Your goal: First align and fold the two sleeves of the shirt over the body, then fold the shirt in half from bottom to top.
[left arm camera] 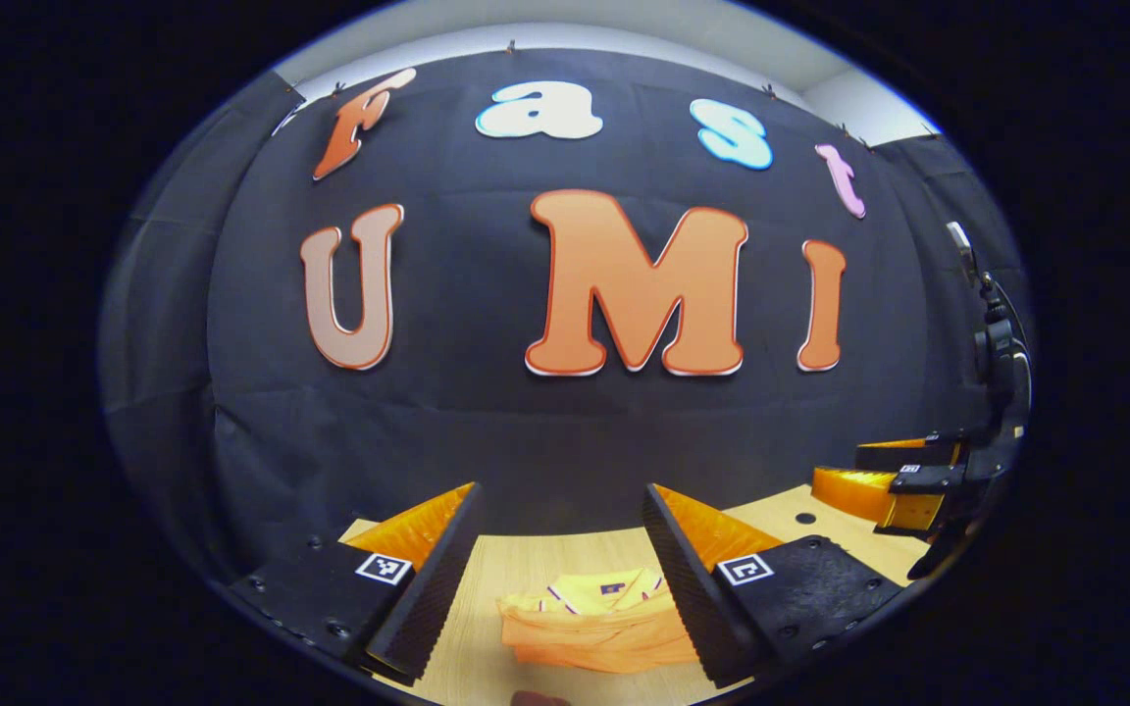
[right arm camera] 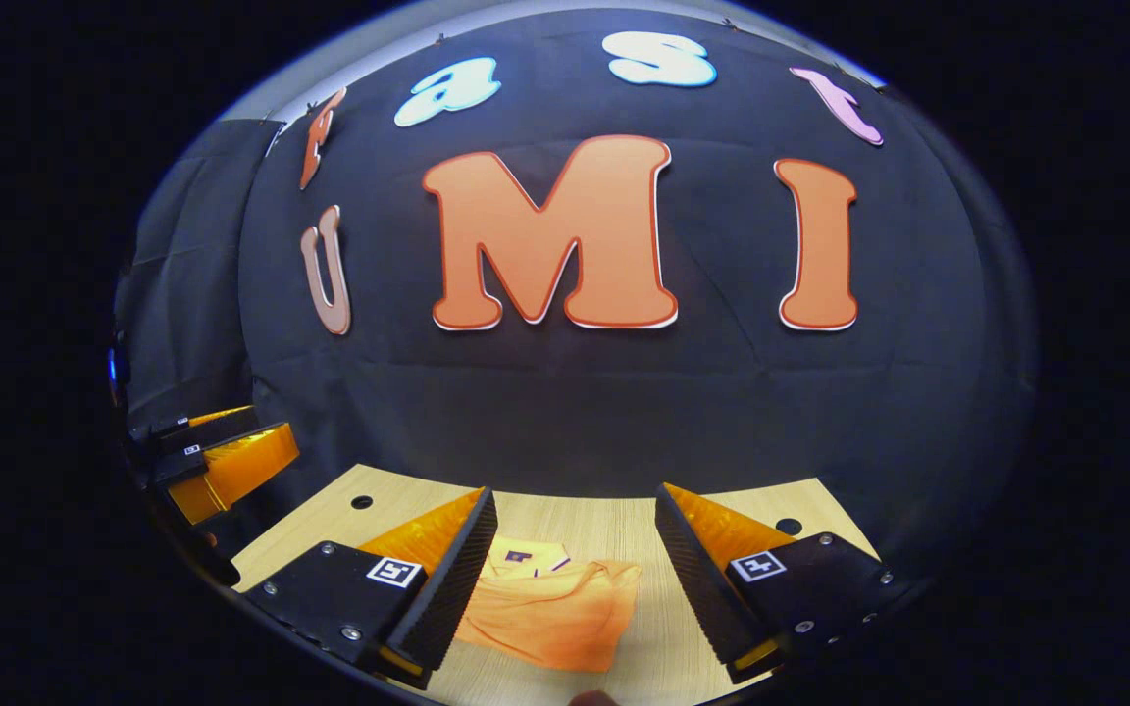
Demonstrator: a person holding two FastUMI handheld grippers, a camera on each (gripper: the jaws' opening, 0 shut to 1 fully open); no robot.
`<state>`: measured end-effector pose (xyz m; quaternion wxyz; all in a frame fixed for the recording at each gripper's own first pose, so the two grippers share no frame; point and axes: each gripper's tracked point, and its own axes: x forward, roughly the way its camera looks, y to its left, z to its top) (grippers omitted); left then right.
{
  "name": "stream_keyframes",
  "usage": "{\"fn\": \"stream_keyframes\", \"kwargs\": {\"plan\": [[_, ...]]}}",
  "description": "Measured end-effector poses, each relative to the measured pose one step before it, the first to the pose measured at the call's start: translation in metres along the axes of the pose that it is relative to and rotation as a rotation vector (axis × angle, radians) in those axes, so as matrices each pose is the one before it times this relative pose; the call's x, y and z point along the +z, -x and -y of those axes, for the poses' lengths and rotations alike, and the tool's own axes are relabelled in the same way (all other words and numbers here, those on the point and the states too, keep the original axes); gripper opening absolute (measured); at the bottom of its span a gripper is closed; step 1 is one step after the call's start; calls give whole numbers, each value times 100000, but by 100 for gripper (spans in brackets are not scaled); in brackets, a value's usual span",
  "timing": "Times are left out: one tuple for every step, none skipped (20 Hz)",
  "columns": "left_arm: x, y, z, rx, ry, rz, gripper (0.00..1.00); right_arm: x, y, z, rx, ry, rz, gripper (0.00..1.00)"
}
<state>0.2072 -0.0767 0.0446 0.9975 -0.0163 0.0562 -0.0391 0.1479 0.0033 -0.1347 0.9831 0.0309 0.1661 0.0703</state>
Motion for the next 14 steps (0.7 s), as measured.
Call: {"fn": "stream_keyframes", "kwargs": {"plan": [[369, 740, 92, 1061, -650, 1624, 97, 673, 1247, -187, -13, 1064, 2574, 98], [346, 1026, -41, 917, -1182, 1263, 97, 669, 950, -191, -136, 886, 3118, 98], [396, 884, 101, 1151, -1343, 1008, 97, 569, 659, -380, -325, 558, 2333, 100], [487, 846, 91, 596, -1003, 1338, 97, 102, 712, -210, 462, 588, 1571, 98], [211, 762, 264, -402, -904, 923, 97, 197, 671, -219, 125, 1012, 1182, 98], [279, 813, 43, 179, -658, 873, 97, 230, 555, -36, -11, 900, 647, 98], [62, 812, -149, 207, -320, 399, 96, 153, 479, -164, 547, 915, 426, 98], [36, 760, -22, 664, 421, 22, 96, 189, 470, -63, -143, 523, 446, 98], [31, 804, -160, 606, 542, 820, 96, 256, 401, -115, 143, 377, 1034, 98], [110, 613, -227, 974, 307, 658, 96, 352, 312, 19, -571, 451, 1240, 98], [-85, 388, -345, 1233, 243, 633, 96, 263, 311, 80, -163, 188, 1241, 98], [9, 685, -257, 1193, 141, 35, 96, 200, 376, -59, -222, 42, 1306, 98], [-92, 519, -227, 1133, 214, 19, 96, 139, 327, -167, 239, -372, 1058, 98], [-128, 510, 64, 304, -283, 189, 96, 91, 340, -223, 781, -55, 969, 98]]}}
